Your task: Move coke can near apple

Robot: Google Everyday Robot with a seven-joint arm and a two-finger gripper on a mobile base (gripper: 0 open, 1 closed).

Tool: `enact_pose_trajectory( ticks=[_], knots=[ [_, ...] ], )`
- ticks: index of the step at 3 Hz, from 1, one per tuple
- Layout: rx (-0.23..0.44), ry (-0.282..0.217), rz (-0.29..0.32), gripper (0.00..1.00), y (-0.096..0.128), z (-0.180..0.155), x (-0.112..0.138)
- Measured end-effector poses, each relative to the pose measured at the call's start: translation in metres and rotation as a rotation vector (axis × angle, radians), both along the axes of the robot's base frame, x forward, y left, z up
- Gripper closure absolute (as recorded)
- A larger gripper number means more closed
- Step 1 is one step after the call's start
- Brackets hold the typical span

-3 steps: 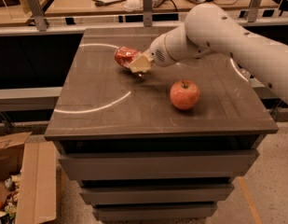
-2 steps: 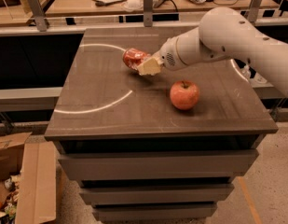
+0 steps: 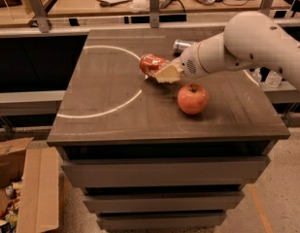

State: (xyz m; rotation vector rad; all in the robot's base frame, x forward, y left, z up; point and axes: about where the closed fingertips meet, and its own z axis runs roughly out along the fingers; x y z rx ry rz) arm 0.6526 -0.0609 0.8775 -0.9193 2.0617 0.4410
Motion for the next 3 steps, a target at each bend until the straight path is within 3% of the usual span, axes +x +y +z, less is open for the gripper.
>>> enact_pose_trajectory(
  ticks=[1,3],
  knots=[
    [-0.008,0.018,-0.006,0.90,-0.0065,-0.0024,-0.0047],
    [-0.020,0.057,0.011,0.43,-0.0045,-0.0087,-0.0145]
  ],
)
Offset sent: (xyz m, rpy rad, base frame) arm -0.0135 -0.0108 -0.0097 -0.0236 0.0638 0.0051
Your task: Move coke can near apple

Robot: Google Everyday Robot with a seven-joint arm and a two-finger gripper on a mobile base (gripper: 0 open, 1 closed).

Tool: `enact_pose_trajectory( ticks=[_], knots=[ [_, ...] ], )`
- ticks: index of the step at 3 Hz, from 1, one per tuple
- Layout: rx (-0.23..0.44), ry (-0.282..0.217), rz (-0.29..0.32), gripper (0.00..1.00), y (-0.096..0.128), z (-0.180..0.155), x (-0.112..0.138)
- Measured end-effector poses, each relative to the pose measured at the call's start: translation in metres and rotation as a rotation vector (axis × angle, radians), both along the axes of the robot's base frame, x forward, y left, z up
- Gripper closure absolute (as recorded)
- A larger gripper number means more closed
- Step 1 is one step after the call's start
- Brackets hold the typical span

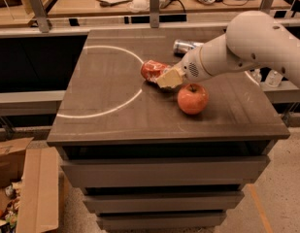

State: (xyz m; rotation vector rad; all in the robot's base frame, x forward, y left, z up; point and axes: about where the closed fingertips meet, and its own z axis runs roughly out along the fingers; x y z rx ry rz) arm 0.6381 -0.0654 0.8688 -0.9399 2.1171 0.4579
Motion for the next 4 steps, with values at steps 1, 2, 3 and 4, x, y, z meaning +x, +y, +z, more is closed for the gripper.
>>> enact_pose_trajectory(
  ticks=[1,2,3,4],
  knots=[
    [-0.002,0.011,0.004,0.20,0.002,-0.002,-0.005],
    [0.003,0.021,0.020,0.00,0.004,-0.005,-0.008],
    [0.009,0.021,0.032,0.00,0.005,-0.007,-0.010],
    [0.049,-0.033,-0.018,0.00,-0.007,0.009,-0.003]
  ],
)
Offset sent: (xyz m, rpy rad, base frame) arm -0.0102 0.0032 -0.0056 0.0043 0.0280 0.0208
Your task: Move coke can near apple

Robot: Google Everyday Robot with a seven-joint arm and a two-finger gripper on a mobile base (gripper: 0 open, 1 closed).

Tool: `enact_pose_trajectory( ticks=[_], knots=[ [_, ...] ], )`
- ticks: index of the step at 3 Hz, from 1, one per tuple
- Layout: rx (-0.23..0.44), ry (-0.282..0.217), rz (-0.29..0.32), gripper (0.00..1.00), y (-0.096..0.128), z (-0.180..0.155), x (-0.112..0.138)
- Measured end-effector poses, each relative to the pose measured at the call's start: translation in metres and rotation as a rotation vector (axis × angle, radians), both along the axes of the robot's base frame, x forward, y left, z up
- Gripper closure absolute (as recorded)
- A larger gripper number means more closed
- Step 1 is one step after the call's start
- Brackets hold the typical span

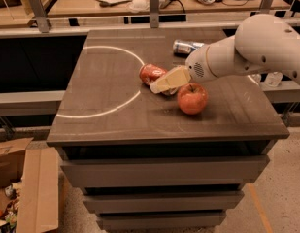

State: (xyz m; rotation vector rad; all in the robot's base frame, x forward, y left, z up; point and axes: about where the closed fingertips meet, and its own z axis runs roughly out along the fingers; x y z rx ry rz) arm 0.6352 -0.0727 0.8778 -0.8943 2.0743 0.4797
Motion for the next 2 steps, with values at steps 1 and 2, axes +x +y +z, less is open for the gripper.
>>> enact_pose_trajectory(
  ticks=[1,2],
  knots=[
    [0.026,-0.034,-0.033,0.00,-0.008,0.011,0.005],
    [0.062,-0.141,-0.129,0.00,-0.038,0.049,0.018]
  ],
)
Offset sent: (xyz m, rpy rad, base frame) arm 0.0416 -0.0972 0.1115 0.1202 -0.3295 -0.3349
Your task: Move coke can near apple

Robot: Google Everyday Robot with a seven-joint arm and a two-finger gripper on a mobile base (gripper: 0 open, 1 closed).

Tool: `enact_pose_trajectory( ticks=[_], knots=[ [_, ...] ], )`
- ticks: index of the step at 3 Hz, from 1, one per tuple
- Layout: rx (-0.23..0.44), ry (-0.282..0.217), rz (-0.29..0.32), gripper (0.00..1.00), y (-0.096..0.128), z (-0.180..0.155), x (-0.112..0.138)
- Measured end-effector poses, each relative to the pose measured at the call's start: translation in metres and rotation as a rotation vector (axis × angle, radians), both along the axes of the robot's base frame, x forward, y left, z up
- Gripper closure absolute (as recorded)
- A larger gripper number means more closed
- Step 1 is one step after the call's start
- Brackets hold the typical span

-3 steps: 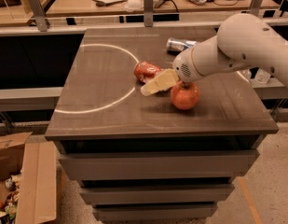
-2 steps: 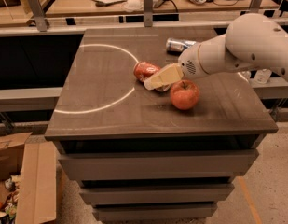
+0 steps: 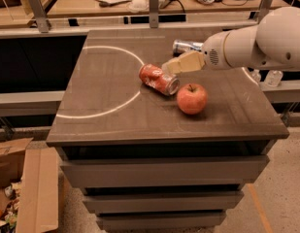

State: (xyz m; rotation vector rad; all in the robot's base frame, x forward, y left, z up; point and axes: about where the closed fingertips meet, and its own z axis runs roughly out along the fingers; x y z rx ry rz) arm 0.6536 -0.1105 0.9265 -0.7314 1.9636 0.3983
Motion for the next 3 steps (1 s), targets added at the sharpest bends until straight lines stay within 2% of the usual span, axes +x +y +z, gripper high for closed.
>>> enact_pose_trajectory(
  ticks=[1,2,3],
  knots=[
    [0.018,-0.102,-0.139,0.00,-0.034,0.030,0.011],
    [-0.025,-0.202,-0.265,0.00,-0.057,0.056,0.014],
    [-0.070,-0.223,-0.299,0.00,-0.059,0.058,0.026]
  ],
)
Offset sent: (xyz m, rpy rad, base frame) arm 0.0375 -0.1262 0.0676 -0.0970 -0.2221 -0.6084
